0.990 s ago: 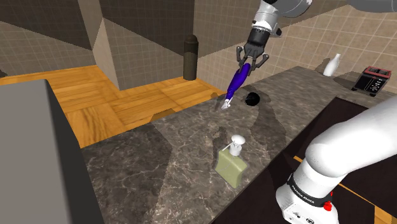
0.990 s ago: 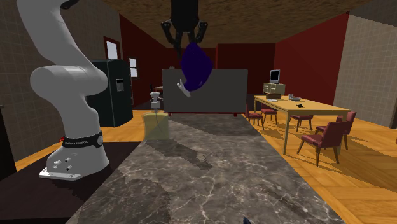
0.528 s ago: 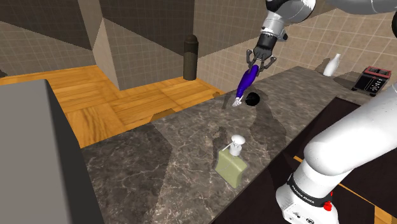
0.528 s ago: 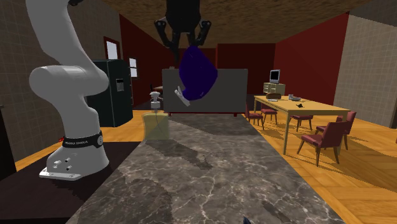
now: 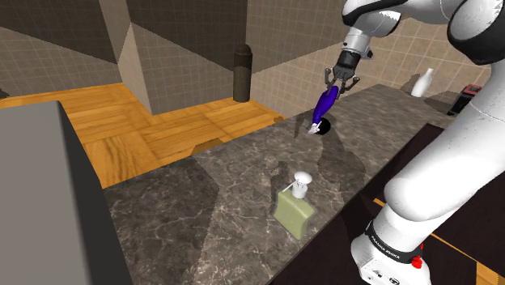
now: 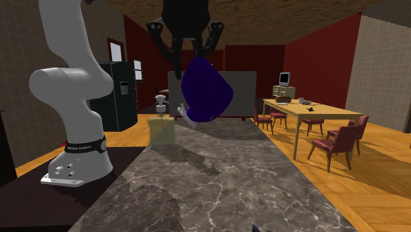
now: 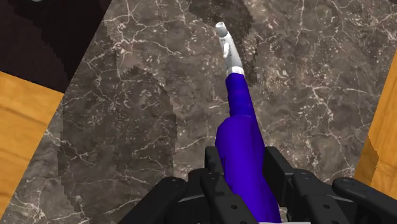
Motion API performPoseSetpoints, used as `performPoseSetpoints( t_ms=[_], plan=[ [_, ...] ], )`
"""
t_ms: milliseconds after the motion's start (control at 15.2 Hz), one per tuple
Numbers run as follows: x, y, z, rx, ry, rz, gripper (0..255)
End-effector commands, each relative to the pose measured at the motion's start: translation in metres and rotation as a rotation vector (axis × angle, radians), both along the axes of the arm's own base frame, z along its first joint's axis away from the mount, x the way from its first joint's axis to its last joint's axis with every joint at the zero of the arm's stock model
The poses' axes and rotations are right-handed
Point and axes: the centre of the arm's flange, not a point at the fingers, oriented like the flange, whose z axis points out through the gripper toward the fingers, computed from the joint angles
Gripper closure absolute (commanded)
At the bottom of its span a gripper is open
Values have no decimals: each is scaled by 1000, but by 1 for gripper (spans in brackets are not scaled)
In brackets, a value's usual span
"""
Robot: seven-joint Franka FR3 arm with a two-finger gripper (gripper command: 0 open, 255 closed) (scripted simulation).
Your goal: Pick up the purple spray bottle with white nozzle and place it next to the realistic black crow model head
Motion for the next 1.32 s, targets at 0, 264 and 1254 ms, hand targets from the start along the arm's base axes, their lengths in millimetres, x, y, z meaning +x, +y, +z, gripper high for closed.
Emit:
performPoseSetpoints(
  t_ms=[0,264,1254],
  plan=[
    [0,-27,-5,-1,-1,2,255],
    [-1,-78,-19,-1,-1,2,255],
    [-4,-220,-76,-1,-1,2,255]
  ],
)
